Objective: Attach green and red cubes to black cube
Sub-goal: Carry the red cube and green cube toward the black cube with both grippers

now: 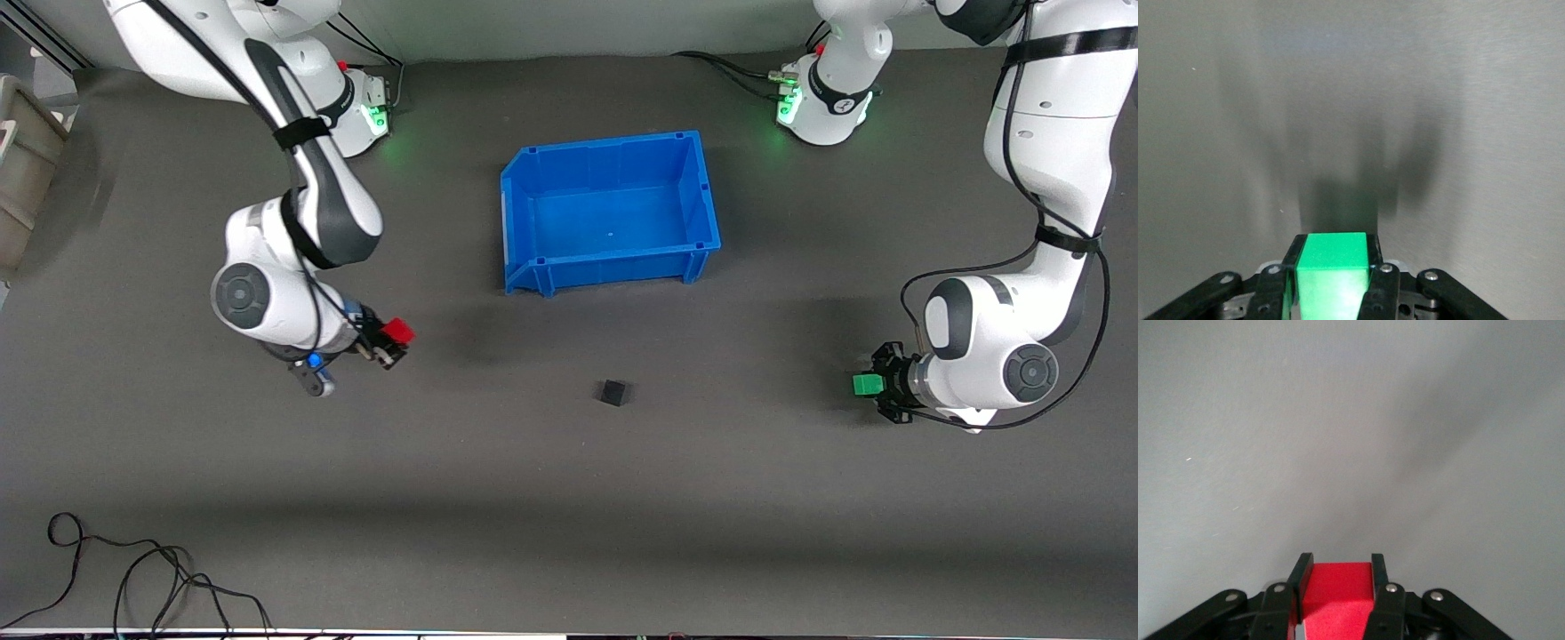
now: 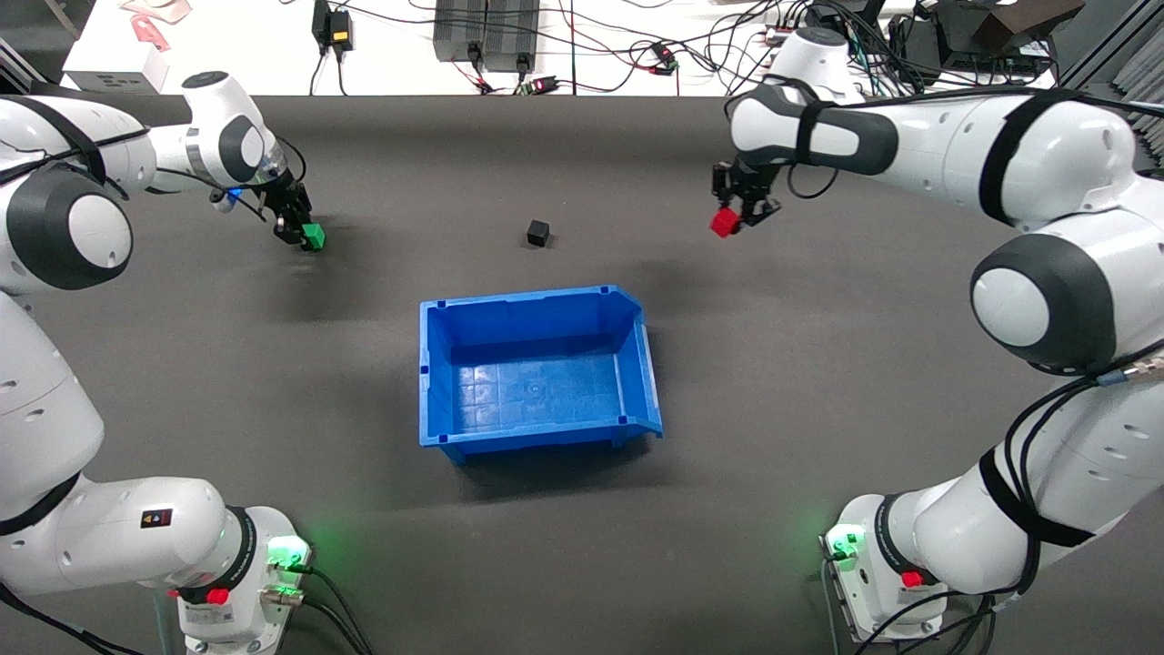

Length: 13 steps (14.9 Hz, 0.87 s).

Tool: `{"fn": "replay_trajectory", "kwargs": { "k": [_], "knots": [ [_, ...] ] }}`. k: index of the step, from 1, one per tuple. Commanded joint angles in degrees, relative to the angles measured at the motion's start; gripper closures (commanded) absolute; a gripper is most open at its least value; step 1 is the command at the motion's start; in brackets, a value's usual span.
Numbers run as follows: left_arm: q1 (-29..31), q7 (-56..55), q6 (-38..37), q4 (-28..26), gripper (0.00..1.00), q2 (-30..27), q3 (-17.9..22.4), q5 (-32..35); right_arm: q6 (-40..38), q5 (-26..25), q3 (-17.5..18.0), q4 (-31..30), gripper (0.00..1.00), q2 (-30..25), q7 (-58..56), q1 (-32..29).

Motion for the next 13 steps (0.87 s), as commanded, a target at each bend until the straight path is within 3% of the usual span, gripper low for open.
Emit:
{"fn": "replay_trajectory", "kwargs": {
  "k": [1, 5, 11, 13],
  "knots": [
    [-2.73, -5.26, -3.18, 4.97, 1.0, -1.31, -0.07, 0.0, -1.11, 3.61, -0.49, 6.93, 1.0, 4.3, 12.98, 2.0],
    [-10.1, -14.68, -2.05, 9.03, 1.0, 1.15, -0.07, 0.0, -1.29, 3.27, -0.49, 16.5, 1.0, 9.31, 32.15, 6.23],
    [-19.42, -22.76, 3.47, 13.78, 1.0, 5.02, -0.07, -0.09, -1.29, 2.39, -0.57, 31.09, 1.0, 19.67, 49.3, 10.45],
    [-21.19, -26.0, 5.68, 13.78, 1.0, 5.28, -0.07, 0.0, -1.29, -0.59, -0.49, 33.22, 1.0, 21.88, 52.21, 11.41]
  ]
}}
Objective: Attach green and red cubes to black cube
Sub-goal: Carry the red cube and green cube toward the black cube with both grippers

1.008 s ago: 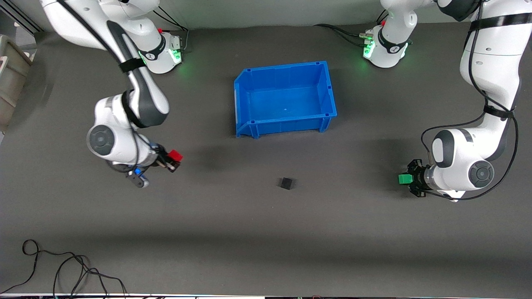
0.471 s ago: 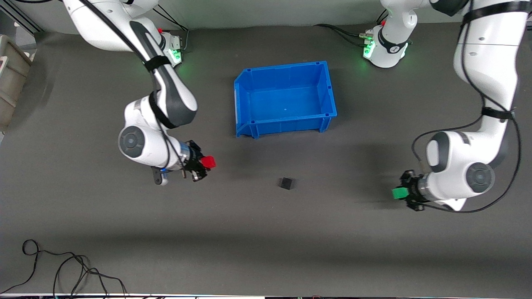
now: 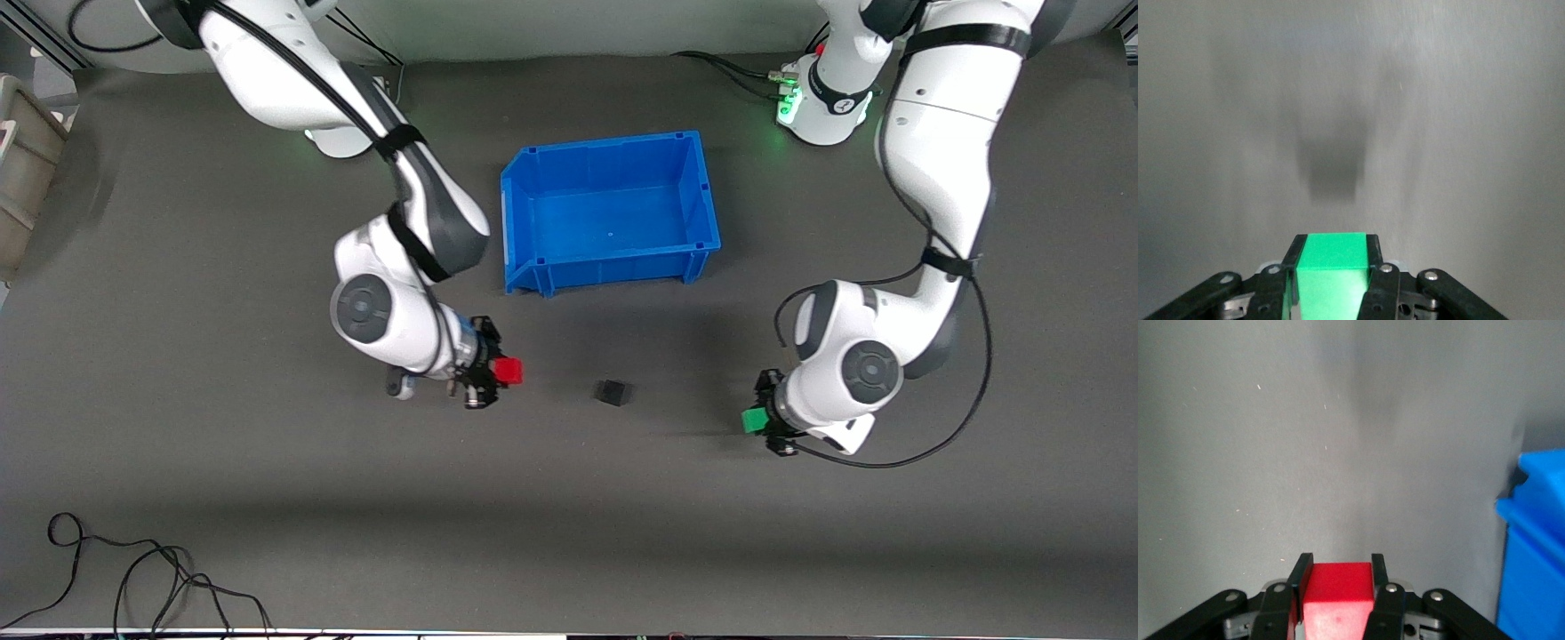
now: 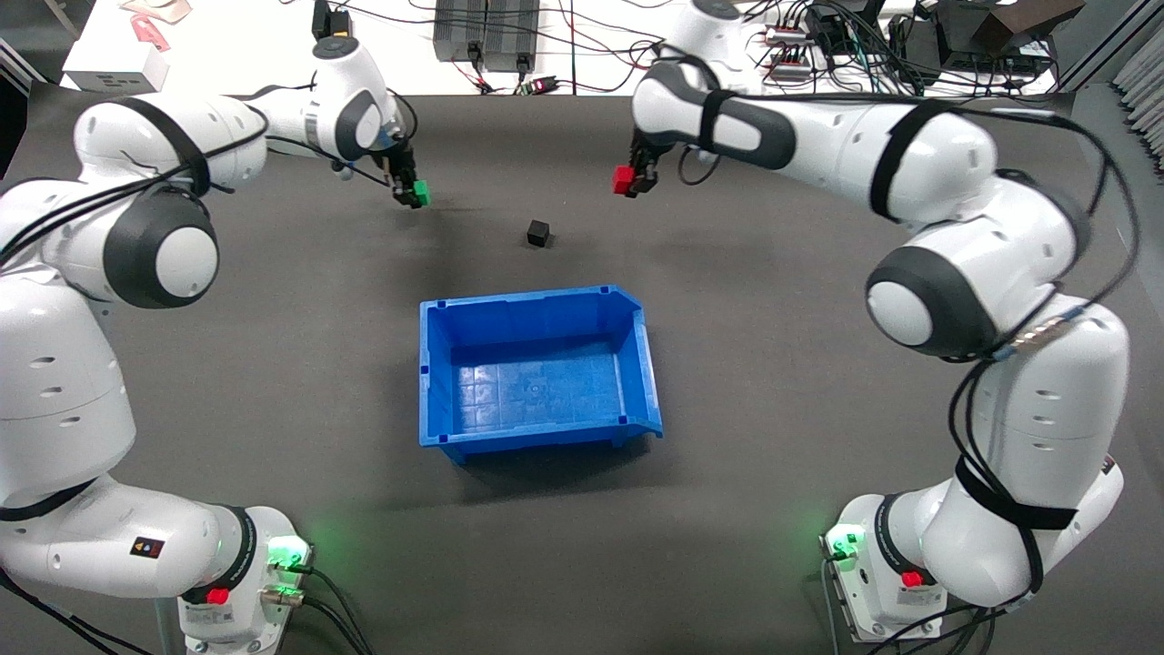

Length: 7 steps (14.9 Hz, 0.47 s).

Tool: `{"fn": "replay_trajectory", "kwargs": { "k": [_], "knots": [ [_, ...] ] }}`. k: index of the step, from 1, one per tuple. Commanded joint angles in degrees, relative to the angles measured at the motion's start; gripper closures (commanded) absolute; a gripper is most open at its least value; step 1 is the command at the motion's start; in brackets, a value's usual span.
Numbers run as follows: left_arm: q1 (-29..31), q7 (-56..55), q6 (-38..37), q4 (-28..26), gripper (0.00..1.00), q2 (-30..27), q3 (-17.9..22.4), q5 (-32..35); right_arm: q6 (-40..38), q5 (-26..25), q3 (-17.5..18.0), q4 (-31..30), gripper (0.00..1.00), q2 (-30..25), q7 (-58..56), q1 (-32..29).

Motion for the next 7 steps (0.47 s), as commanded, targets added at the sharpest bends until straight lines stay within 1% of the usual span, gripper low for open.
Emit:
{"fn": "replay_trajectory", "kwargs": {
  "k": [1, 3, 5, 7],
  "knots": [
    [-3.1, -4.66, 1.59, 1.67, 1.0, 0.89, 1.0, 0.17, -1.3, -3.17, -0.63, 6.4, 1.0, 5.33, 5.72, 1.75],
    [-6.25, -4.67, 2.12, 1.84, 1.0, 1.15, 1.0, 0.35, -1.3, -3.26, -0.63, 7.8, 1.0, 6.83, 7.57, 1.84],
    [-9.6, -4.58, 5.71, 1.76, 1.0, 2.37, 1.0, 0.96, -1.3, -3.26, -0.63, 9.82, 1.0, 8.93, 9.06, 1.93],
    [-12.76, -4.5, 6.95, 2.02, 1.0, 3.95, 1.17, 2.18, -0.95, -3.53, -0.71, 11.84, 1.0, 11.65, 11.08, 3.59]
  ]
}}
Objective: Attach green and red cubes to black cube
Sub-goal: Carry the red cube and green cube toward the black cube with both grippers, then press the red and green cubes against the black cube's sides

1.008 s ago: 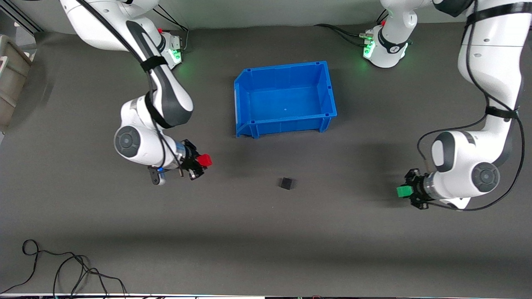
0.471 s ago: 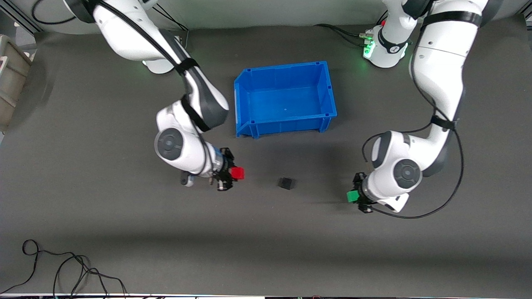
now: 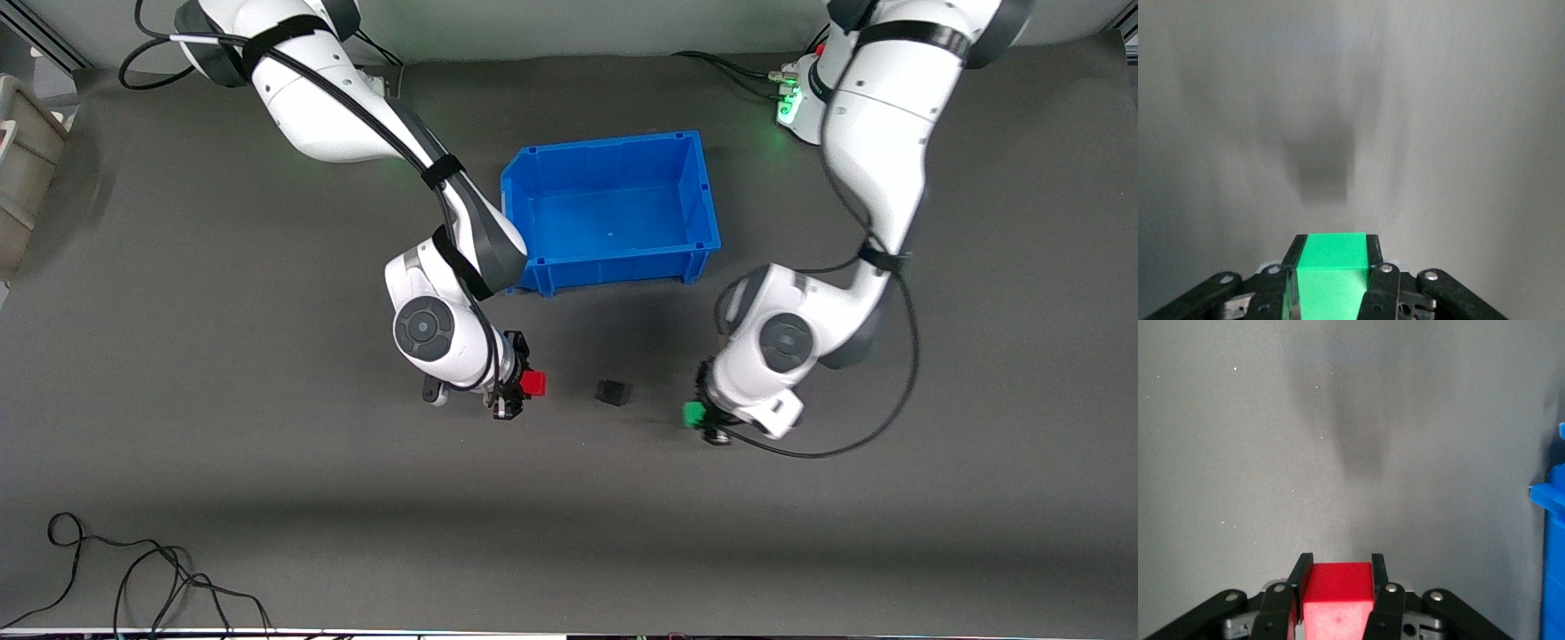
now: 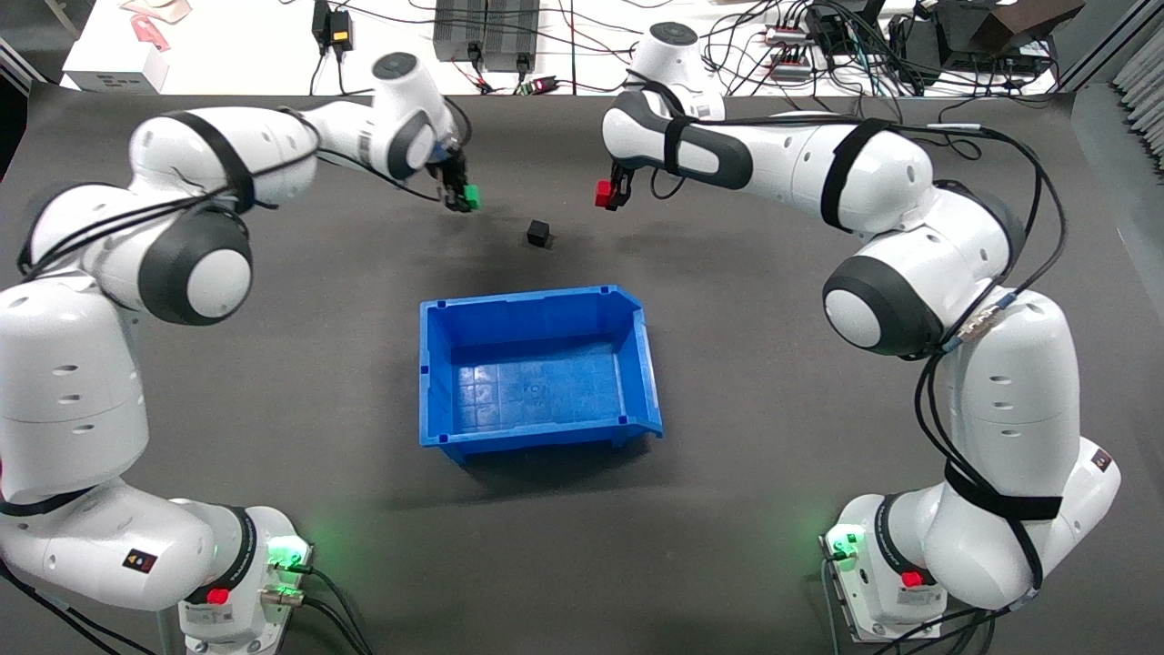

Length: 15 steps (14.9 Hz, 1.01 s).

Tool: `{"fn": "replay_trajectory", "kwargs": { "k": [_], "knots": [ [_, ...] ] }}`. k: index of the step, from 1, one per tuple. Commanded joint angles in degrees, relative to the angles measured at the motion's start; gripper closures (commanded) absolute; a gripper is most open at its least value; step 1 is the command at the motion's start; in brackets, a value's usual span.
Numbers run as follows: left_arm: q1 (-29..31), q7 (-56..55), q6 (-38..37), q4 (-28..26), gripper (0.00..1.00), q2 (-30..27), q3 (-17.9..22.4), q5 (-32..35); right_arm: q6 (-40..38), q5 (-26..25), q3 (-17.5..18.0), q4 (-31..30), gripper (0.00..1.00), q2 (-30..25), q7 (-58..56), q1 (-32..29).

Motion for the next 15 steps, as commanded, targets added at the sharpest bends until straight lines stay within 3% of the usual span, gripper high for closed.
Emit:
{"fn": "replay_trajectory", "kwargs": {
  "k": [1, 6, 15],
  "knots": [
    [-4.42, -1.62, 2.27, 1.3, 1.0, 2.82, 1.2, 2.94, -0.76, -1.37, -0.76, 6.17, 1.0, 5.79, 4.92, 2.65],
    [-4.51, -5.22, 2.54, 4.2, 1.0, 5.19, 1.2, 2.69, 1.17, -1.37, -0.76, 8.99, 1.0, 9.14, 7.39, 3.71],
    [-6.36, -5.4, 2.54, 4.29, 1.0, 6.51, 1.2, 2.78, 1.61, -3.21, -0.93, 13.37, 1.0, 13.53, 11.25, 4.77]
  ]
}}
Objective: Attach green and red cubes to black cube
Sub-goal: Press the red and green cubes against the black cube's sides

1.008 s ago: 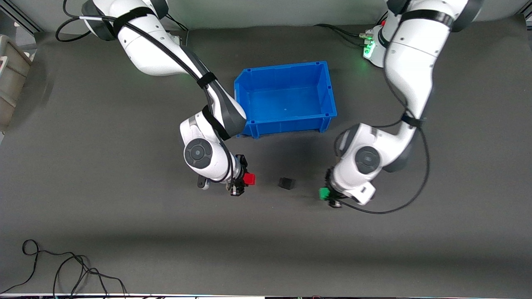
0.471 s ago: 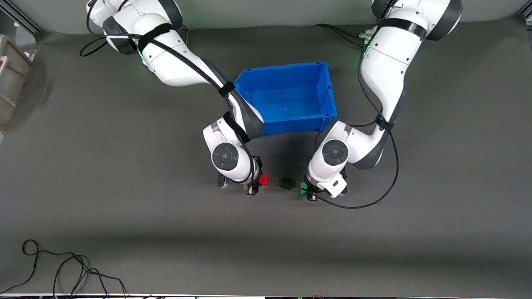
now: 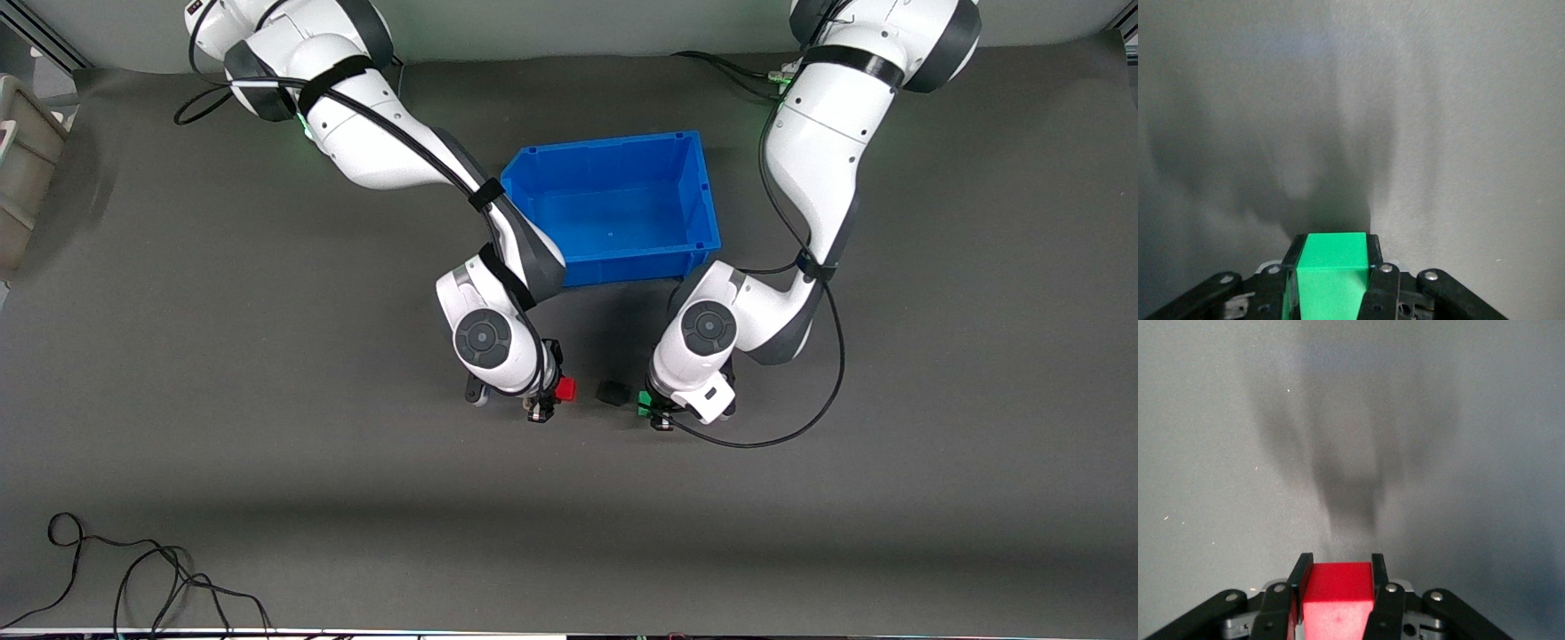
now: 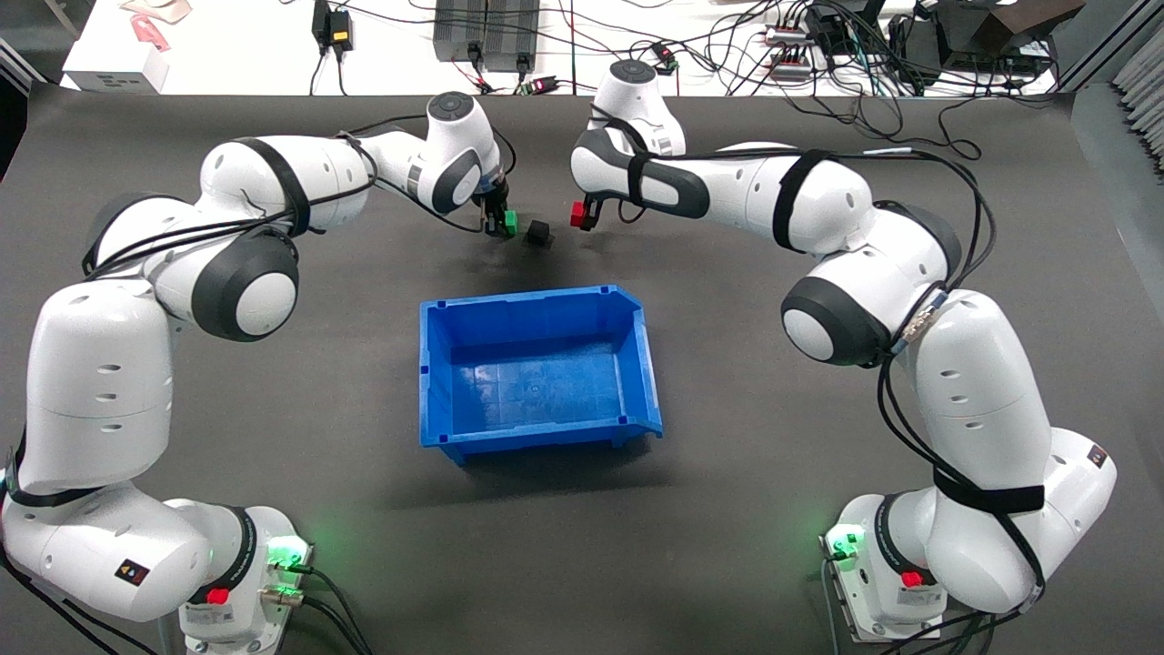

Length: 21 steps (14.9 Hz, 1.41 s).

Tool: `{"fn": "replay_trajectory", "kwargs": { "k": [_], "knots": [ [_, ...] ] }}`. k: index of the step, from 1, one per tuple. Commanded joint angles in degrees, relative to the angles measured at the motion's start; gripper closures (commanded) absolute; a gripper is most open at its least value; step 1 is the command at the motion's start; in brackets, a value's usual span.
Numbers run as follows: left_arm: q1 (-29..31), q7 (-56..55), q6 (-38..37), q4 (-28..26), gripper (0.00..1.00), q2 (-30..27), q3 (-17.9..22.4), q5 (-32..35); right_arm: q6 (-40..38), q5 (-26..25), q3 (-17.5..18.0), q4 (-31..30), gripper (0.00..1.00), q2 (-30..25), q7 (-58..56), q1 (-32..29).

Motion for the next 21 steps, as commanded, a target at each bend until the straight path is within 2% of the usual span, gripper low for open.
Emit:
{"fn": "replay_trajectory", "kwargs": {
  "k": [1, 21],
  "knots": [
    [-1.09, -2.0, -0.36, 1.48, 1.0, 1.01, 0.47, 1.05, -0.1, -2.61, -0.61, 5.55, 1.0, 4.32, 5.34, 1.45],
    [-1.97, -2.61, -0.36, 1.92, 1.0, 0.92, 0.29, 0.43, 5.17, -2.87, -0.35, 6.88, 1.0, 6.87, 8.26, 3.65]
  ]
}}
